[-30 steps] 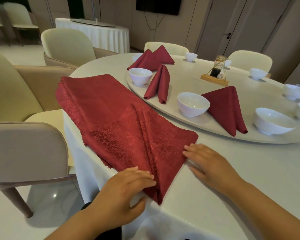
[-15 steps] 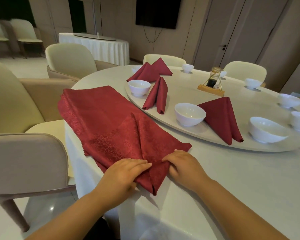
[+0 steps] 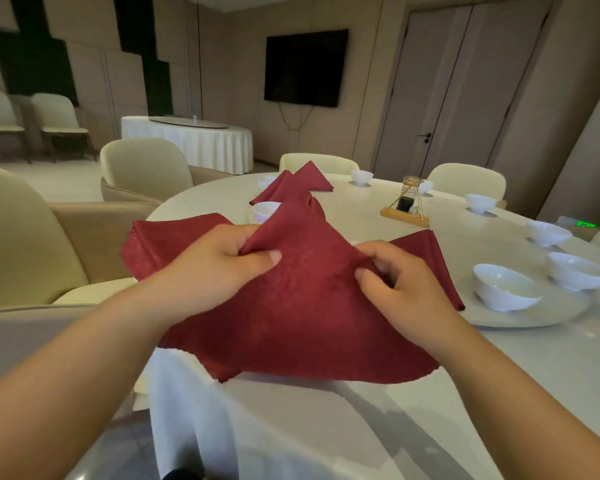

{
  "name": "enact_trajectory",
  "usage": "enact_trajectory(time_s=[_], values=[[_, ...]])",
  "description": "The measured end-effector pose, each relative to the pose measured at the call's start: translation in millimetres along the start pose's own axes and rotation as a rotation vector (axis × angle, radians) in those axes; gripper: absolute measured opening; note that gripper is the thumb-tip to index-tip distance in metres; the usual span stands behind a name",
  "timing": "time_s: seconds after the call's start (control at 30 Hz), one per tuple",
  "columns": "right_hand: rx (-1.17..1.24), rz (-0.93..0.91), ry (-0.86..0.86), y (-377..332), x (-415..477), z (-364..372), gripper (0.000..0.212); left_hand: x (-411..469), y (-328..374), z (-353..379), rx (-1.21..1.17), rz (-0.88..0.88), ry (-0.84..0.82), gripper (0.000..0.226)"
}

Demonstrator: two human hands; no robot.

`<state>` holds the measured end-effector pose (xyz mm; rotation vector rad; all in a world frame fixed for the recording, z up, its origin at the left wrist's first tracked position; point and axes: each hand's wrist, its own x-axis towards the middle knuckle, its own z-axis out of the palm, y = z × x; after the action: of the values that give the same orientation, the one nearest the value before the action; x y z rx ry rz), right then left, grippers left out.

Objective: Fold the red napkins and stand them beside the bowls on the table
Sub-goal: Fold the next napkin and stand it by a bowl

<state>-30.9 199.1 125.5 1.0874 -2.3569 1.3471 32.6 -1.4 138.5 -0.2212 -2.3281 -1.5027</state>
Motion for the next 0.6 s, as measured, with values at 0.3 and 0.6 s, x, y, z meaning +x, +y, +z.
enact_trajectory(time_s=[0.3, 0.6], values=[[0.248, 0.147, -0.129, -39.5, 7.2, -36.3, 0.028, 9.8, 45.0, -13.6, -0.323, -0.217, -0.232, 0.019], [0.055, 0.514, -0.314, 79.0, 3.5, 18.7, 0.022, 46.2, -77.8, 44.2, -0.404, -0.652, -0.329, 0.020]])
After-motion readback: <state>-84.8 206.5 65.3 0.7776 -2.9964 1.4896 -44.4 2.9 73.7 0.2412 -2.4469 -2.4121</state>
